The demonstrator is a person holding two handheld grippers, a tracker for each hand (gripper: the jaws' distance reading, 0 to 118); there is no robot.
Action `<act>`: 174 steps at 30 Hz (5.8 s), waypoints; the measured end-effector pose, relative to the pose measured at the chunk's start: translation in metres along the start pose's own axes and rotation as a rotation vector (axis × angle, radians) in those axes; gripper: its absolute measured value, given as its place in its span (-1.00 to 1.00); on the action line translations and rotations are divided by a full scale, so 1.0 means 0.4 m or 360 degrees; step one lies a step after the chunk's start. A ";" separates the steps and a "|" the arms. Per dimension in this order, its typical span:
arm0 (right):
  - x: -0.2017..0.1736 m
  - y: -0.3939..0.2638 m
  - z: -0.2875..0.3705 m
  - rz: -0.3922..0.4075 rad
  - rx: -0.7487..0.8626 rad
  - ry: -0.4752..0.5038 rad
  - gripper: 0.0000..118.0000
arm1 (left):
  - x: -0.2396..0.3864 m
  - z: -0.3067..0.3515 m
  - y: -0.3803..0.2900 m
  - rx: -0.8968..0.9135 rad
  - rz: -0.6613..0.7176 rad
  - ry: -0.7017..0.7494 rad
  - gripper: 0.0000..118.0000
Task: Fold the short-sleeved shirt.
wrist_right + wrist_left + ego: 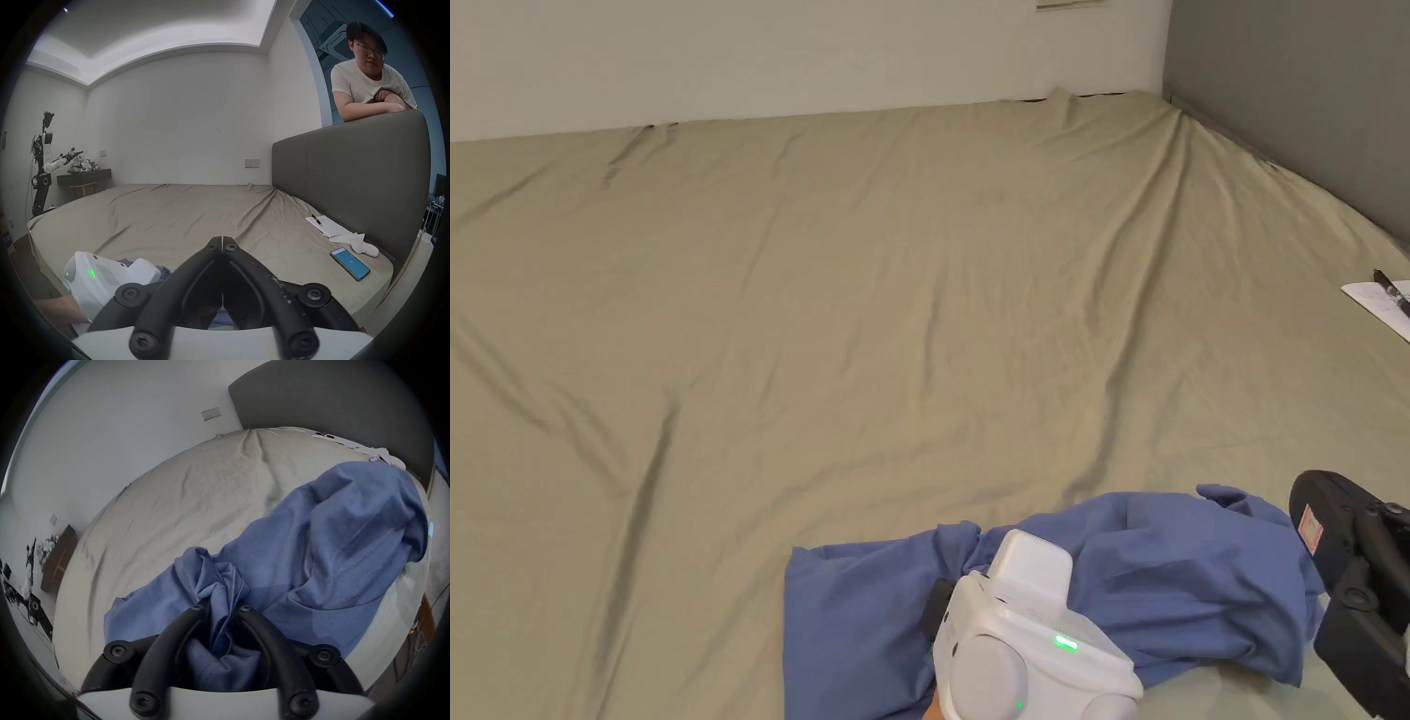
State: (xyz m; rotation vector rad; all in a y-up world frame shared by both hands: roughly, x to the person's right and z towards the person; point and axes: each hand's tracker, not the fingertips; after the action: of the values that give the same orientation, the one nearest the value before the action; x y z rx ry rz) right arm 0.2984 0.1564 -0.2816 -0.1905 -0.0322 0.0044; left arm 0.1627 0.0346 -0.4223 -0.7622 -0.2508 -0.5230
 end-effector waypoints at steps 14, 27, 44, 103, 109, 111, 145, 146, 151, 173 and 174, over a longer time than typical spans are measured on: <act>-0.004 0.003 0.009 -0.0038 -0.0007 0.0022 -0.97 | -0.295 0.196 -0.038 0.0418 0.0735 -0.0758 0.93; -0.024 0.008 0.018 -0.0094 0.0006 0.0095 -0.97 | -0.251 0.183 -0.043 0.0463 0.0215 0.0182 -1.00; 0.017 0.005 0.038 -0.0072 -0.0067 -0.0007 -0.97 | -0.035 0.018 -0.048 0.0205 -0.0016 -0.0094 -1.00; -0.074 -0.005 -0.041 -0.0115 -0.0122 0.0243 -0.97 | -0.765 0.149 -0.141 -0.0222 0.0761 -0.0033 -0.80; -0.080 -0.002 -0.040 -0.0121 -0.0134 0.0245 -0.97 | -0.548 0.222 -0.003 0.0032 0.0593 -0.0084 -0.81; -0.074 -0.002 -0.035 -0.0127 -0.0140 0.0222 -0.97 | -0.458 0.203 0.041 0.0046 0.0421 -0.0064 -0.82; -0.007 -0.005 0.019 -0.0168 -0.0126 0.0120 -0.97 | -0.397 0.256 0.062 0.0408 0.0847 -0.0958 0.85; -0.009 -0.005 0.019 -0.0168 -0.0120 0.0131 -0.97 | -0.399 0.262 0.057 0.0409 0.0850 -0.0882 0.46; -0.027 -0.006 0.020 -0.0168 -0.0076 0.0126 -0.97 | -0.393 0.275 0.014 0.0607 0.0997 -0.0668 -1.00; 0.026 0.009 0.011 -0.0154 -0.0048 0.0100 -0.97 | 0.087 -0.056 -0.014 0.0208 -0.0685 0.0522 -1.00; 0.034 0.008 0.011 -0.0159 -0.0058 0.0083 -0.97 | 0.108 -0.067 -0.024 0.0198 -0.0779 0.0577 -1.00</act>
State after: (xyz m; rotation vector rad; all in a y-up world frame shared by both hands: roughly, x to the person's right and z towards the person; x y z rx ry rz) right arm 0.3119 0.1603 -0.2775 -0.2249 0.0105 -0.1009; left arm 0.1948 -0.0058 -0.4184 -0.4687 -0.1279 -1.0854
